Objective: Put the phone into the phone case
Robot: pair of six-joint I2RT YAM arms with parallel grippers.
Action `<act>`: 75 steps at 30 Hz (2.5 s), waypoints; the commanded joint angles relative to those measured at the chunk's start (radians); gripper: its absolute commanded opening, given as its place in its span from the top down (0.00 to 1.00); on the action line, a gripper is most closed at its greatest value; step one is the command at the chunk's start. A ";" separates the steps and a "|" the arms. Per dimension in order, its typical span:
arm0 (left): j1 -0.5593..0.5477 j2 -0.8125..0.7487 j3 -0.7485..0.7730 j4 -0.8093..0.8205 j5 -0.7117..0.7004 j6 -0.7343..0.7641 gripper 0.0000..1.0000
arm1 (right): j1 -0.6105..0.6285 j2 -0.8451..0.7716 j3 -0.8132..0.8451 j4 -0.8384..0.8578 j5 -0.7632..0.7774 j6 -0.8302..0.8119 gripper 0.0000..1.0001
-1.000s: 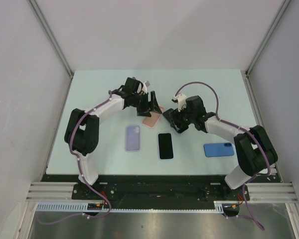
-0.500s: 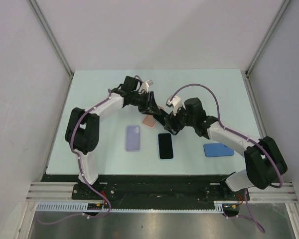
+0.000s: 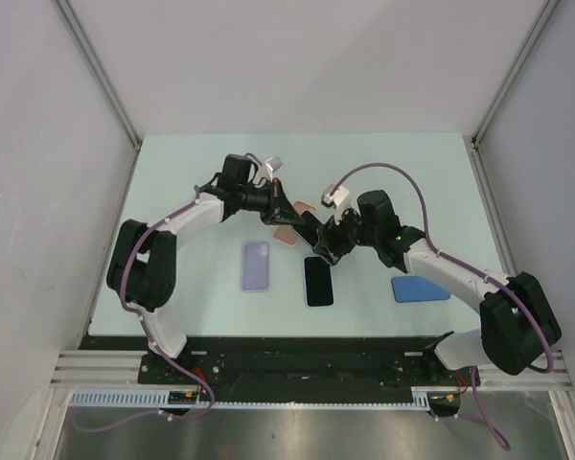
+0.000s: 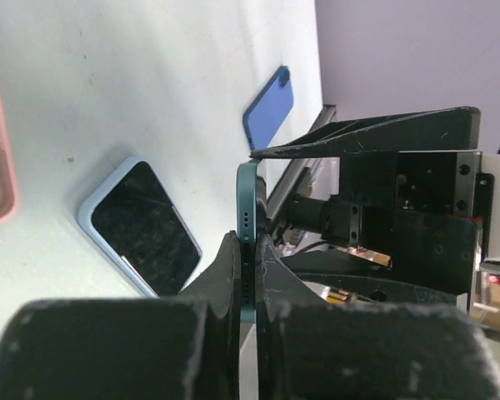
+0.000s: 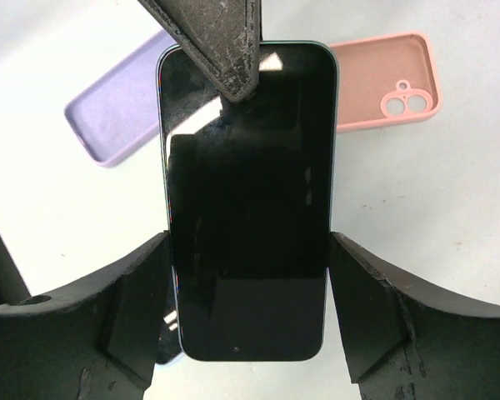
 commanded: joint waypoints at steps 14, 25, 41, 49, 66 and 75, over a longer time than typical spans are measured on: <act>0.096 -0.227 -0.245 0.524 -0.072 -0.415 1.00 | -0.169 -0.149 -0.014 0.293 0.051 0.754 0.08; 0.106 -0.385 -0.449 0.875 -0.281 -0.697 1.00 | -0.065 -0.135 -0.223 0.730 0.202 1.250 0.14; 0.103 -0.477 -0.642 1.102 -0.336 -0.843 1.00 | 0.044 -0.080 -0.228 0.904 0.360 1.267 0.60; 0.106 -0.543 -0.688 0.952 -0.295 -0.690 0.41 | 0.021 -0.143 -0.244 0.839 0.350 1.154 0.96; 0.114 -0.562 -0.431 -0.215 -0.724 0.025 0.12 | -0.297 -0.342 -0.237 0.392 -0.138 0.983 1.00; 0.114 -0.368 -0.384 -0.293 -0.893 0.092 0.25 | -0.298 -0.399 -0.231 0.267 -0.253 0.891 1.00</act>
